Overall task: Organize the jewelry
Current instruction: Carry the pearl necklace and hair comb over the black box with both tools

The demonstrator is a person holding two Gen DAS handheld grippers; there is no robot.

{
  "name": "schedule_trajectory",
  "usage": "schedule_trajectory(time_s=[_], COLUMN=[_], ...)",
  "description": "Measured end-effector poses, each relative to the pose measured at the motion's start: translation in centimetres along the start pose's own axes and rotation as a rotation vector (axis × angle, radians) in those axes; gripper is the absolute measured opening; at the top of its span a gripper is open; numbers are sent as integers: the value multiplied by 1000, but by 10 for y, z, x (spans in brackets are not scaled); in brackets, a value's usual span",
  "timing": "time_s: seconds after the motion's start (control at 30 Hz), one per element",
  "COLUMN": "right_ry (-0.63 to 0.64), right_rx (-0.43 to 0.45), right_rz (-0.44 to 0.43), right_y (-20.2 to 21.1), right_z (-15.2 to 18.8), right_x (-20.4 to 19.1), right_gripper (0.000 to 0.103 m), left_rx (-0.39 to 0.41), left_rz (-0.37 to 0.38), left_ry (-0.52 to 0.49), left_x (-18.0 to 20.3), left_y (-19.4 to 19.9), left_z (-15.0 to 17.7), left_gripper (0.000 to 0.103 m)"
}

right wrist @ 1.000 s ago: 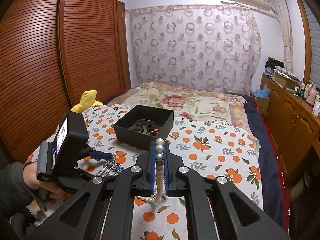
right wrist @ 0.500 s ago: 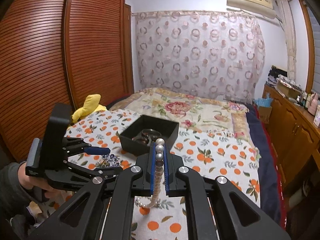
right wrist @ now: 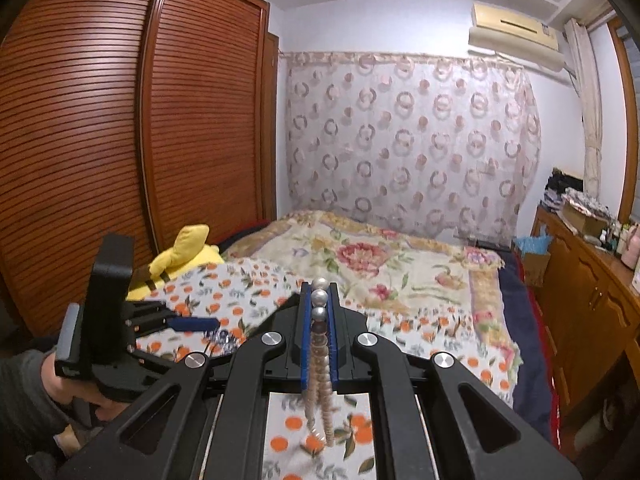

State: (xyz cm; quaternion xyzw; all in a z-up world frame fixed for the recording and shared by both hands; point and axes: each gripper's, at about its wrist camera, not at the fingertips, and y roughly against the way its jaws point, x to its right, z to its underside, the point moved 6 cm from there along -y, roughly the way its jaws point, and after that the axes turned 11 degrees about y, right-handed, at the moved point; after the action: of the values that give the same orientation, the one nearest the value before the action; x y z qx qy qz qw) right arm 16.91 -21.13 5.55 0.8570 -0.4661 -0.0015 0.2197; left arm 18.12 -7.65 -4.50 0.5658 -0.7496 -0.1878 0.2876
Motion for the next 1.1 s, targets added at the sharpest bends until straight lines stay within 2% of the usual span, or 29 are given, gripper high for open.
schedule_trajectory(time_s=[0.33,0.63,0.8,1.1], right_ry=[22,36,28,-2], right_rx=[55,31,-1,-120], right_rz=[-2,-22,-34,-61], right_y=[-35,-88,-116,-166], right_z=[-50,-64,-55,-5], right_x=[26,41,46,49], right_gripper=[8,8,8,8], left_rx=[28,19,6,-21], left_rz=[-3,-21,-28,-32], left_ry=[24,34,38,39], left_x=[-14,-25,-31,-34], left_y=[-8,-29,-41,-62], left_z=[-26,-45,-48,-53], left_gripper=[59,59,59,59])
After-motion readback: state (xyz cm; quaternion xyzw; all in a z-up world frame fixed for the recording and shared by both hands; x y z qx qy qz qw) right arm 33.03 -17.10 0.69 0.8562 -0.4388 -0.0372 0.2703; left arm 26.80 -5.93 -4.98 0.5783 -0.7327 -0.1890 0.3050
